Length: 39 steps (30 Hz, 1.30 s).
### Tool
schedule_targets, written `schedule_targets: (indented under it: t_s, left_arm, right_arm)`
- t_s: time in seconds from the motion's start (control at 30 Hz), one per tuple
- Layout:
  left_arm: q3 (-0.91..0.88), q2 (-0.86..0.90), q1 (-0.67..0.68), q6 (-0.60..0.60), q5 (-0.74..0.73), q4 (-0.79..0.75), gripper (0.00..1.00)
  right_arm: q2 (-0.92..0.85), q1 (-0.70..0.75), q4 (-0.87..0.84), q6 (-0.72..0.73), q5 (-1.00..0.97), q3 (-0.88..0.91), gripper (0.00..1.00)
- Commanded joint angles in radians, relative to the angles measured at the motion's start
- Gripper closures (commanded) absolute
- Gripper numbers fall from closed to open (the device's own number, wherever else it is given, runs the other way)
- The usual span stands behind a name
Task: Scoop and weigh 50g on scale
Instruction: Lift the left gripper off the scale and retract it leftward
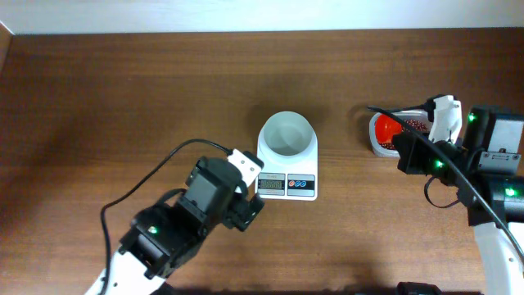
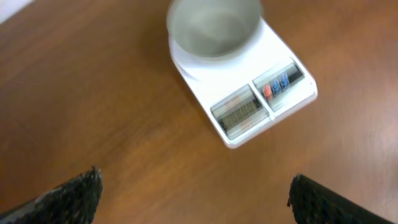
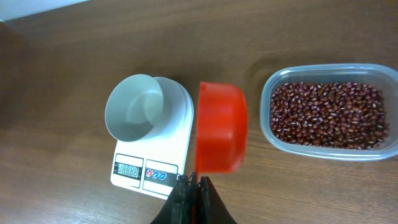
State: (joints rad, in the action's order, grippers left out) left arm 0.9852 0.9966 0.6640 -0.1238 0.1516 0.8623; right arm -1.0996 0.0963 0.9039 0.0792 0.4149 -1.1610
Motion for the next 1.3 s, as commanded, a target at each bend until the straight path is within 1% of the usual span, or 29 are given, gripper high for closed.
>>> schedule_targets:
  t_s: [0.0, 0.07, 0.17, 0.23, 0.3, 0.33, 0.37, 0.4, 0.5, 0.63, 0.73, 0.83, 0.93, 1.03, 1.13, 1.27]
  left_arm:
    - [0.128, -0.005, -0.111, -0.278, -0.158, 0.118, 0.01]
    - [0.146, -0.005, -0.15, -0.297, -0.183, 0.148, 0.01]
    - [0.146, -0.001, -0.188, -0.296, -0.174, 0.186, 0.01]
    - [0.145, 0.007, -0.192, -0.277, -0.191, 0.214, 0.01]
    - [0.145, 0.017, -0.192, -0.289, -0.199, 0.201, 0.01]
    - [0.145, 0.02, -0.195, -0.323, -0.222, 0.206, 0.01]
    - [0.145, 0.021, -0.208, -0.388, -0.286, 0.219, 0.01]
    - [0.145, 0.021, -0.224, -0.42, -0.335, 0.225, 0.01]
    - [0.146, 0.021, -0.31, -0.445, -0.406, 0.233, 0.01]
    - [0.149, 0.021, -0.428, -0.532, -0.536, 0.234, 0.01]
    - [0.149, 0.021, -0.476, -0.532, -0.537, 0.232, 0.01]
    - [0.149, 0.021, -0.482, -0.532, -0.537, 0.232, 0.01]
    - [0.149, 0.021, -0.482, -0.532, -0.537, 0.232, 0.01]
    - [0.149, 0.021, -0.482, -0.532, -0.536, 0.231, 0.01]
    - [0.149, 0.021, -0.482, -0.532, -0.522, 0.231, 0.01]
    - [0.149, 0.021, -0.482, -0.532, -0.522, 0.231, 0.01]
  right_arm:
    - [-0.002, -0.005, 0.004, 0.011, 0.046, 0.0, 0.96]
    - [-0.002, -0.005, 0.005, 0.011, 0.053, 0.0, 0.96]
    - [-0.002, -0.005, 0.024, 0.011, 0.085, 0.0, 0.96]
    - [-0.002, -0.005, 0.066, 0.011, 0.101, 0.0, 0.96]
    - [-0.002, -0.005, 0.105, 0.011, 0.101, 0.0, 0.96]
    - [-0.002, -0.005, 0.111, 0.011, 0.101, 0.0, 0.96]
    - [-0.002, -0.005, 0.114, 0.011, 0.101, 0.0, 0.96]
    - [-0.001, -0.005, 0.116, 0.011, 0.102, 0.0, 0.96]
    - [0.0, -0.005, 0.14, 0.011, 0.113, -0.001, 0.96]
    - [0.006, -0.003, 0.164, 0.041, 0.113, -0.001, 0.96]
    - [0.033, -0.003, 0.164, 0.088, 0.113, -0.001, 0.96]
    - [0.058, -0.003, 0.163, 0.095, 0.113, 0.0, 0.96]
    - [0.075, -0.004, 0.167, 0.165, 0.117, 0.0, 0.96]
    - [0.074, -0.004, 0.166, 0.16, 0.129, 0.0, 0.96]
    - [0.074, -0.004, 0.165, 0.08, 0.18, 0.0, 0.96]
    - [0.074, -0.004, 0.162, 0.075, 0.207, 0.0, 0.96]
